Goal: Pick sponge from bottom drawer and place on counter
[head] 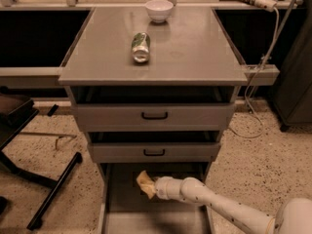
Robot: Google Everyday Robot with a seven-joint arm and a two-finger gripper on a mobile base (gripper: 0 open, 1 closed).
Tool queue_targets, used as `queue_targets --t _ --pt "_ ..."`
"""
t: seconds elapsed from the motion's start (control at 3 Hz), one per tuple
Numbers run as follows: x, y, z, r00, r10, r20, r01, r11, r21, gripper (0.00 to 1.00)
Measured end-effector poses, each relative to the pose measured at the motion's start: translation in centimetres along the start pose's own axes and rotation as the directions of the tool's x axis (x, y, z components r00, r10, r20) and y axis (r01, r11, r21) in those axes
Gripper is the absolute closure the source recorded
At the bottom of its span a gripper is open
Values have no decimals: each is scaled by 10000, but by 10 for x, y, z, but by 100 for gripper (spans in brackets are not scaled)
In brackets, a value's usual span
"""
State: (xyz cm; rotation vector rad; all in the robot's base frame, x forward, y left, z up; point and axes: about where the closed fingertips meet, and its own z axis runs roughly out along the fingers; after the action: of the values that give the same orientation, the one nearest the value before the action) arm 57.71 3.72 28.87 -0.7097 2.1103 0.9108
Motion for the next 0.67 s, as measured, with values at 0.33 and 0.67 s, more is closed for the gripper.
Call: queue_targets --t 0.33,0.67 --pt "-45 20 -28 9998 -162 116 173 9942 -1061 100" --pt "-45 20 -28 9998 -162 116 173 9942 -1062 100"
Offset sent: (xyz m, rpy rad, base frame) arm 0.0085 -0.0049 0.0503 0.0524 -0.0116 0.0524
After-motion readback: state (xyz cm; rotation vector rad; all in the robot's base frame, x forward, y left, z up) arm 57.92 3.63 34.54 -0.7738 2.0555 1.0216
